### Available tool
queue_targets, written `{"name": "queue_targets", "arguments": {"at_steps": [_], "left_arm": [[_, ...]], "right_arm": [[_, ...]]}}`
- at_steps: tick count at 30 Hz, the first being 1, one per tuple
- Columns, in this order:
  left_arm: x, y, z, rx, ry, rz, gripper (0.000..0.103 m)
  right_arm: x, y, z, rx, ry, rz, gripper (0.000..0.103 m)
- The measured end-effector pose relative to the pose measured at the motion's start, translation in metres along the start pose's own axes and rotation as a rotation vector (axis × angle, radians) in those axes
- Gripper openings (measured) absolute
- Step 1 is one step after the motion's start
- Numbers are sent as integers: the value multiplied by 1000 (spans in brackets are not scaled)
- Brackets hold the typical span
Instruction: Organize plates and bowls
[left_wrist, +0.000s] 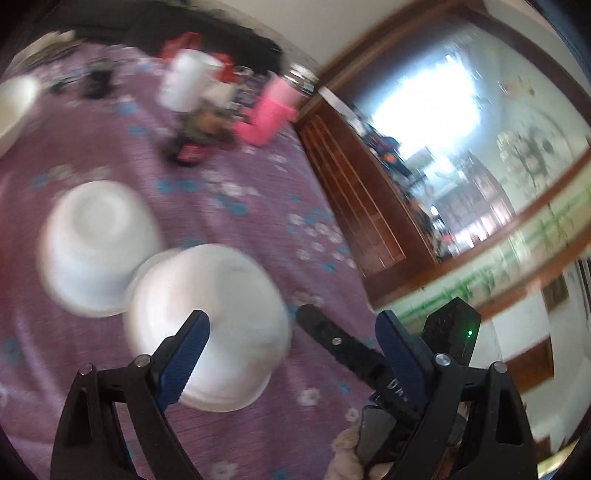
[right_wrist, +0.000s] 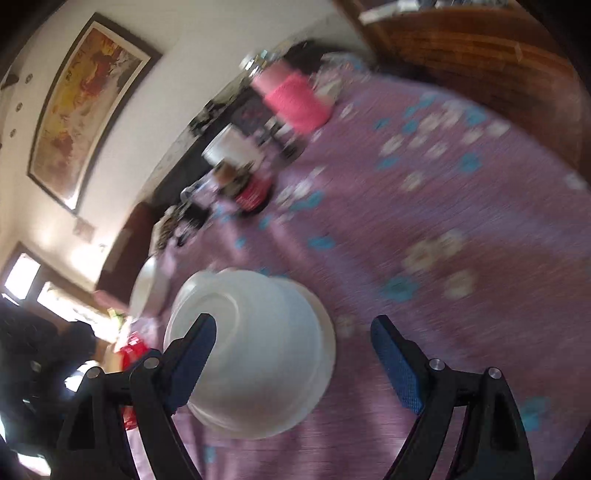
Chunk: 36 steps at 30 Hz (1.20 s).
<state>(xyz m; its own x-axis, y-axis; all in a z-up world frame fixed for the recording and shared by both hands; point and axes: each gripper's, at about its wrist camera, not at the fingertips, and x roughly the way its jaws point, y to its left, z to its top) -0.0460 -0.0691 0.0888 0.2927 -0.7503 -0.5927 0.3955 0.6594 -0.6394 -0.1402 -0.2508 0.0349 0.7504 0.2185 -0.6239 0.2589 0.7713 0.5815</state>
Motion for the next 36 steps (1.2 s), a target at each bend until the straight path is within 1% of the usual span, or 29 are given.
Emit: {"name": "queue_targets", "arguments": {"at_steps": [3,6,8,10,12,13,14,15,16,18,20,21,23,24,26,27,28,29,30,31,32,33,34,36], "left_arm": [[38,-36,3,63,73,-55,90],[75,-78,-8,139,172,-107,90],[79,-95,-18,189,193,-133,90],[66,-101,-30,245,169,-90,90],[46,-89,-32,260,119,-48,90],[32,-76,-30,256,93,1,90],[20,-63,-28,241,68,32,90],[7,-48,-26,217,39,59,90],[-6,-28,-23,189,12,112,91],[-22,7,-17,136,-12,234,91],[-33,46,-13,39,-17,284,91],[-37,60,-13,-2,-15,293,91],[-38,86,-15,-86,-7,287,91],[-35,97,-15,-123,5,275,91],[-24,112,-18,-192,45,237,90],[-19,117,-21,-220,62,218,90],[-14,120,-24,-233,71,205,90],[-15,116,-26,-213,47,216,91],[-15,111,-26,-185,39,232,91],[-12,107,-26,-168,46,231,91],[-7,106,-27,-163,55,223,91],[-2,103,-27,-160,63,220,91],[-1,101,-27,-151,53,225,91],[-3,99,-28,-146,50,206,91]], "right_arm": [[-19,-34,8,67,-25,-41,89],[-28,-66,13,113,-29,-84,89],[-34,-79,13,119,-36,-87,89],[-40,-81,12,95,-35,-83,89],[-43,-77,11,44,-24,-74,89],[-43,-73,10,21,-15,-72,89],[-41,-68,9,-3,-1,-69,89],[-37,-61,8,-17,9,-63,89],[-34,-55,7,-32,20,-49,89],[-24,-44,3,-47,46,-19,89],[-13,-36,1,-39,72,27,89],[-7,-33,0,-30,83,42,89],[5,-29,-1,0,102,49,89],[12,-29,-1,26,119,59,89],[27,-31,0,88,166,116,89],[29,-29,2,93,157,111,90],[32,-25,4,83,171,94,90],[34,-21,4,79,185,101,90],[38,-18,4,85,212,130,90],[44,-15,3,103,250,172,90],[49,-12,1,116,274,194,90],[49,-9,0,116,276,210,90],[51,-5,0,118,285,244,91],[55,-1,-2,144,308,296,91]]}}
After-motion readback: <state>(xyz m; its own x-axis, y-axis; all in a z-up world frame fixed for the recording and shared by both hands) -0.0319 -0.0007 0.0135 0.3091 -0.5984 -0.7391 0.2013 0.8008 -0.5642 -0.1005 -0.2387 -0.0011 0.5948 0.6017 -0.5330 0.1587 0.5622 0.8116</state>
